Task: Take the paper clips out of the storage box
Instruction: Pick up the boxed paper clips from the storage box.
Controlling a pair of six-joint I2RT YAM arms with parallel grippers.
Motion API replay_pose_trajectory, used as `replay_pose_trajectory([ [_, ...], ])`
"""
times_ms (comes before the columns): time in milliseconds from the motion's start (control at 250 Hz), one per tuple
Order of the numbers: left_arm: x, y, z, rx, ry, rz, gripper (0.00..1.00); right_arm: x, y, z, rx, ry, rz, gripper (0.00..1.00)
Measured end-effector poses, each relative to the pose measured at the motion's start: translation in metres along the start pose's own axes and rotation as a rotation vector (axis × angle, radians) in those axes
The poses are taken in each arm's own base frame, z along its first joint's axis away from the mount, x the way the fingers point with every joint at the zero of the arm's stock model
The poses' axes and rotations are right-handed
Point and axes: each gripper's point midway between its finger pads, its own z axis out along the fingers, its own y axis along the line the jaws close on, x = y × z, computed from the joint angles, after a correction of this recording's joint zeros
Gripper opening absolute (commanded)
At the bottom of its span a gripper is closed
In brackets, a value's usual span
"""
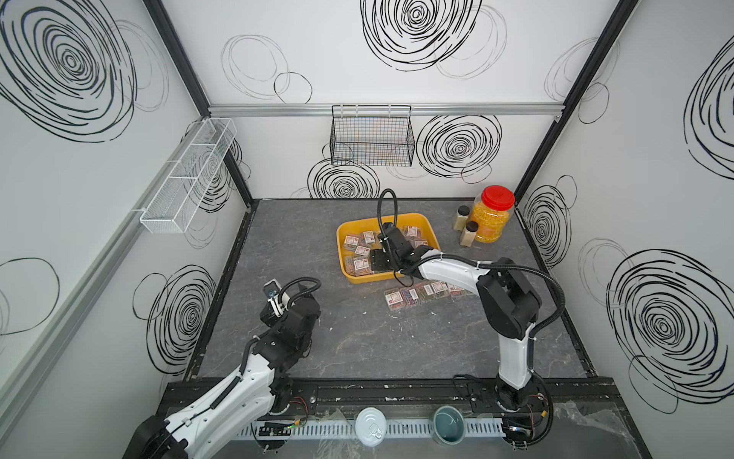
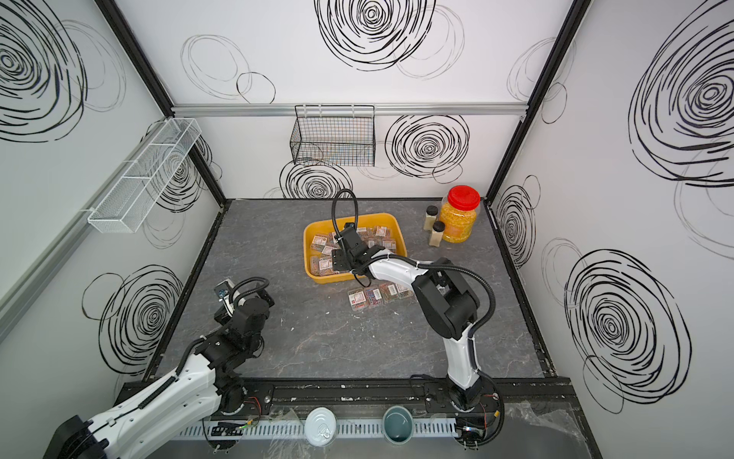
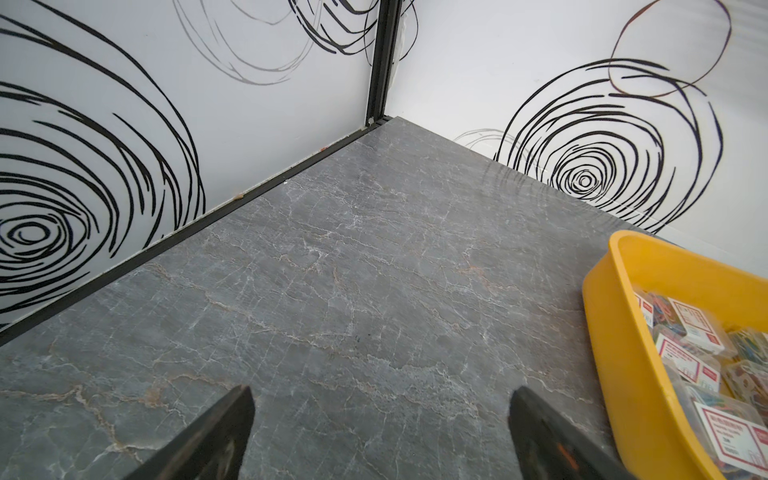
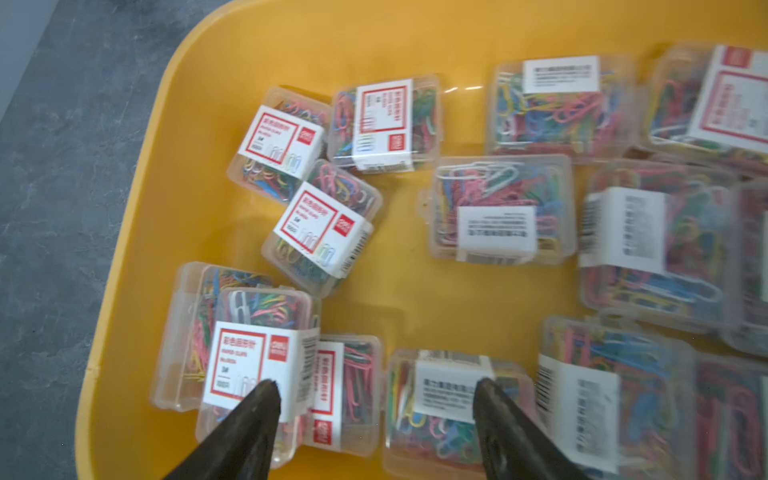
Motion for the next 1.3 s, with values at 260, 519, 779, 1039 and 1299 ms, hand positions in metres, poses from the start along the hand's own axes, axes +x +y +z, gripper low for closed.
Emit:
replay_pose_trajectory([
  [260,0.001,-0.002,-0.001,-0.001,-0.004,0.019,0.99,0.004,0.035,0.030,0.016,0.030,-0.082,0.77],
  [519,-0.001,-0.001,-0.002,-0.006,-0.013,0.018,0.99,0.009,0.012,0.038,0.094,0.061,-0.082,0.77],
  [779,-0.001,-0.001,-0.002,-0.008,-0.014,0.024,0.99,0.010,0.017,0.040,0.124,0.056,-0.111,0.77],
  [1039,0.000,-0.003,-0.001,-0.014,-0.009,0.037,0.99,0.016,0.017,0.050,0.135,0.057,-0.105,0.76],
  [1299,-0.003,-0.008,0.002,-0.038,-0.003,0.061,0.99,0.015,0.014,0.050,0.132,0.023,-0.074,0.70],
])
